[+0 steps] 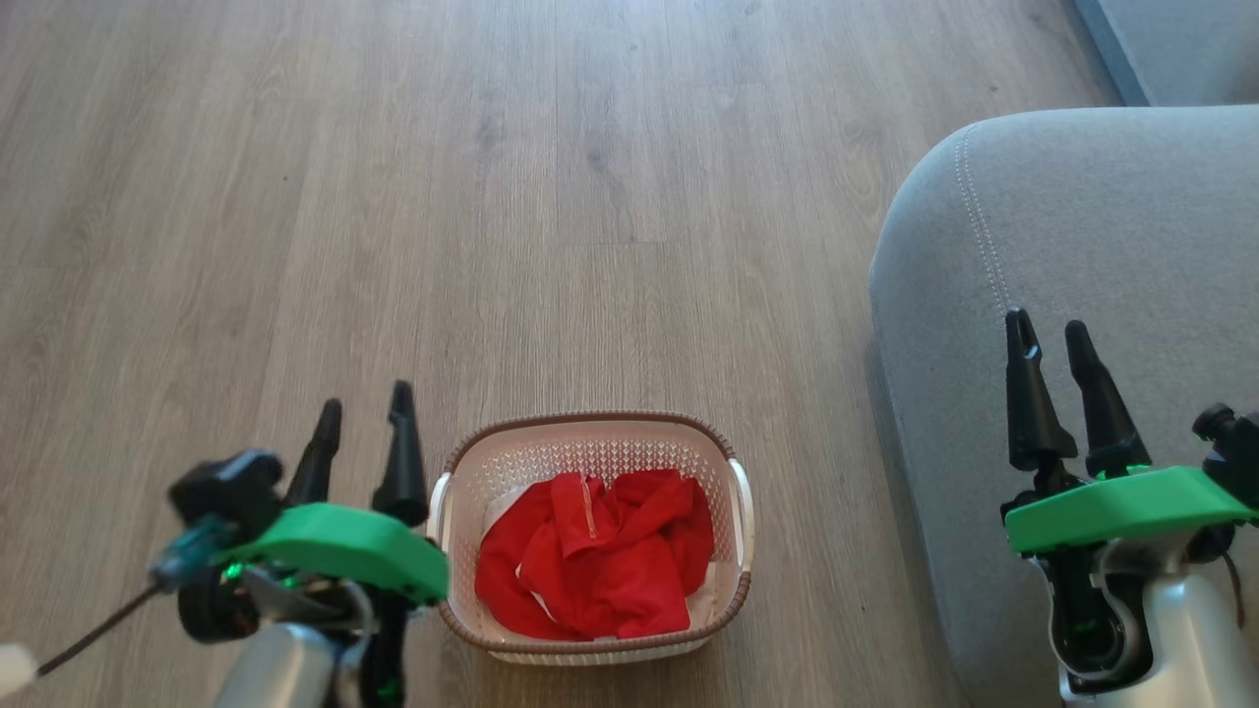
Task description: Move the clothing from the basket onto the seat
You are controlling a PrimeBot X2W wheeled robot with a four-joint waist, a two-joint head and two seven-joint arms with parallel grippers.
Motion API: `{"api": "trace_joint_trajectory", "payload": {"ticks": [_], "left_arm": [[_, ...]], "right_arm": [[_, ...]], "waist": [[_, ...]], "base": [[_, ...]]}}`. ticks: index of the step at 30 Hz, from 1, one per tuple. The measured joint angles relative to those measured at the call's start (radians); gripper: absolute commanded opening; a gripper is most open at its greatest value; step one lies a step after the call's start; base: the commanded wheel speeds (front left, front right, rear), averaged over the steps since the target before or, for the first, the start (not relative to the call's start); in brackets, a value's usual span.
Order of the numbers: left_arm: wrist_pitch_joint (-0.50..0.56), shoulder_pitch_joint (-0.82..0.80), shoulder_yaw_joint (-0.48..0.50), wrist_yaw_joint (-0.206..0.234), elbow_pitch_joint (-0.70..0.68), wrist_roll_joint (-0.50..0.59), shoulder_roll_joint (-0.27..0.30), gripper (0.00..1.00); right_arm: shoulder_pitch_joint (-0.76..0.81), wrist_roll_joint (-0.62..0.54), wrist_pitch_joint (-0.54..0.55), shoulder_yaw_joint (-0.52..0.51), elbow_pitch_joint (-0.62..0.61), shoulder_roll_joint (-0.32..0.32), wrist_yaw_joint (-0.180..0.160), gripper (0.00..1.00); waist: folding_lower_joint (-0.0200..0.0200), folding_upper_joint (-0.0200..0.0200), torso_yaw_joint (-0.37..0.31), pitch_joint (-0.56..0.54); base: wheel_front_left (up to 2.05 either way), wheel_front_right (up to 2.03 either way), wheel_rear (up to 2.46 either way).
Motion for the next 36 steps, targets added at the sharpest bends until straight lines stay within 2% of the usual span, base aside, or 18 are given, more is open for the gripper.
{"api": "trace_joint_trajectory", "payload": {"ticks": [5,11,15,19,24,27,29,34,36], "left_arm": [[-0.013,-0.056,-0.167,0.139,0.011,0.074,0.072,1.0],[-0.028,-0.107,-0.303,0.285,0.021,0.111,0.117,1.0],[-0.041,-0.119,-0.327,0.388,-0.011,0.117,0.123,1.0],[-0.056,-0.131,-0.336,0.452,-0.047,0.165,0.136,1.0],[-0.074,-0.155,-0.366,0.54,-0.097,0.232,0.146,1.0],[-0.085,-0.155,-0.396,0.583,-0.131,0.267,0.159,1.0],[-0.089,-0.155,-0.405,0.592,-0.137,0.277,0.161,1.0],[-0.102,-0.157,-0.429,0.595,-0.139,0.303,0.162,1.0],[-0.105,-0.153,-0.412,0.575,-0.139,0.291,0.147,1.0]], "right_arm": [[-0.007,-0.071,-0.014,0.004,-0.016,0.0,0.0,1.0],[-0.007,-0.14,-0.031,0.018,-0.018,0.0,0.0,1.0],[-0.008,-0.184,-0.046,0.02,-0.023,0.0,0.0,1.0],[-0.019,-0.182,-0.054,-0.001,-0.03,0.0,0.0,1.0],[-0.02,-0.235,-0.071,-0.001,-0.049,-0.001,0.0,1.0],[-0.02,-0.282,-0.083,-0.002,-0.065,-0.001,0.0,1.0],[-0.022,-0.303,-0.091,-0.003,-0.071,-0.001,0.0,1.0],[-0.033,-0.318,-0.106,-0.045,-0.07,-0.002,0.0,1.0],[-0.039,-0.352,-0.111,-0.037,-0.072,-0.002,0.0,1.0]], "waist": [[0.0,0.0,-0.004,0.002],[0.0,0.0,-0.007,0.0],[0.0,0.0,-0.007,0.0],[0.0,0.0,-0.007,-0.001],[0.0,0.0,-0.007,-0.002],[0.0,0.0,-0.004,-0.001],[0.0,0.0,-0.003,0.0],[0.0,0.0,0.0,0.004],[0.0,0.0,0.001,0.006]], "base": [[0.0,0.0,0.0],[0.0,0.0,0.0],[0.0,0.0,0.0],[0.0,0.0,0.0],[0.0,0.0,0.0],[0.0,0.0,0.0],[0.0,0.0,0.0],[0.0,0.0,0.0],[0.0,0.0,0.0]]}}
